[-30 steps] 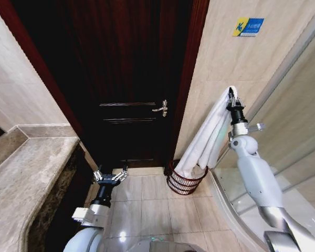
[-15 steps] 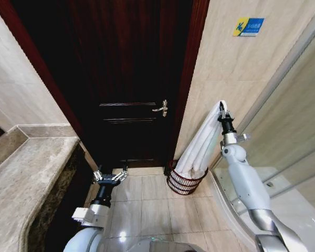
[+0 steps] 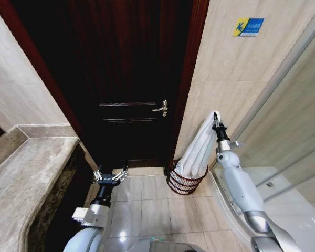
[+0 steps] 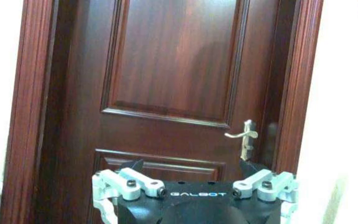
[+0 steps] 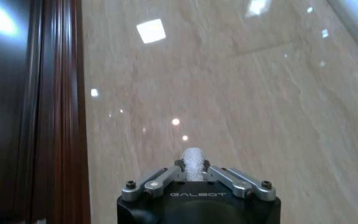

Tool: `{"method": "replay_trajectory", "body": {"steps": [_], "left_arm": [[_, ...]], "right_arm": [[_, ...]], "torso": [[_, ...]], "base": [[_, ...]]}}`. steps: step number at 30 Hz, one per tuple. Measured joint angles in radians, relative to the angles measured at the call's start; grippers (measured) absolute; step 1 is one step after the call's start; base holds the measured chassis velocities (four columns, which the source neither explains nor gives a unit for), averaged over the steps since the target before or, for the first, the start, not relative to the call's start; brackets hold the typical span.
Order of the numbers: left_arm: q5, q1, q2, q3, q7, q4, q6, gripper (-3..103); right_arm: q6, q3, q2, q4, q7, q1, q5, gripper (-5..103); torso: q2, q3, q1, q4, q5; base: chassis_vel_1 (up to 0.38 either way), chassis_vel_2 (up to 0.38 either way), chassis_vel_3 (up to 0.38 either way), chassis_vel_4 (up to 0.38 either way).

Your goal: Discard the used towel into the hamper.

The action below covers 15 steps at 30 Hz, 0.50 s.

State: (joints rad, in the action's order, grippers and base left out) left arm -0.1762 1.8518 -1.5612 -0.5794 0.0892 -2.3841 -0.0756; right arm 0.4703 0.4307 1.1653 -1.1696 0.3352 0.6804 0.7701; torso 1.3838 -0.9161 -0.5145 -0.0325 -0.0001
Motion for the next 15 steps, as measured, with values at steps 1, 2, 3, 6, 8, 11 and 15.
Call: {"method": "replay_trajectory", "body": {"steps": [1, 2, 3, 6, 8, 11, 15], "left_arm": [[0.000, 0.000, 0.000, 0.000, 0.000, 0.000, 0.000, 100], [0.000, 0.000, 0.000, 0.000, 0.000, 0.000, 0.000, 100], [0.000, 0.000, 0.000, 0.000, 0.000, 0.000, 0.000, 100], [0.000, 0.000, 0.000, 0.000, 0.000, 0.000, 0.000, 100], [0.000, 0.000, 0.000, 0.000, 0.000, 0.000, 0.000, 100], [0.000, 0.000, 0.000, 0.000, 0.000, 0.000, 0.000, 100], [0.000, 0.000, 0.000, 0.000, 0.000, 0.000, 0.000, 100]], "right_arm": [[0.000, 0.000, 0.000, 0.000, 0.000, 0.000, 0.000, 5], [0.004, -0.002, 0.004, 0.019, 0.010, 0.000, 0.000, 5], [0.008, -0.004, 0.007, 0.030, 0.015, -0.001, 0.000, 5], [0.030, -0.011, 0.019, 0.083, 0.036, -0.014, -0.001, 5], [0.039, -0.014, 0.028, 0.112, 0.044, -0.024, -0.005, 5], [0.050, -0.023, 0.041, 0.160, 0.056, -0.048, -0.010, 5], [0.061, -0.037, 0.050, 0.219, 0.067, -0.084, -0.013, 5]], "torso": [[0.000, 0.000, 0.000, 0.0000, 0.0000], [0.000, 0.000, 0.000, 0.0000, -0.0001], [0.000, 0.000, 0.000, 0.0001, -0.0001], [0.000, 0.000, 0.000, 0.0001, 0.0003], [0.000, 0.000, 0.000, 0.0000, 0.0002], [0.000, 0.000, 0.000, 0.0000, 0.0001], [0.000, 0.000, 0.000, 0.0000, 0.0000]], "base": [[0.000, 0.000, 0.000, 0.000], [0.000, 0.000, 0.000, 0.000], [0.000, 0.000, 0.000, 0.000], [0.000, 0.000, 0.000, 0.000], [0.000, 0.000, 0.000, 0.000], [0.000, 0.000, 0.000, 0.000], [0.000, 0.000, 0.000, 0.000]]}}
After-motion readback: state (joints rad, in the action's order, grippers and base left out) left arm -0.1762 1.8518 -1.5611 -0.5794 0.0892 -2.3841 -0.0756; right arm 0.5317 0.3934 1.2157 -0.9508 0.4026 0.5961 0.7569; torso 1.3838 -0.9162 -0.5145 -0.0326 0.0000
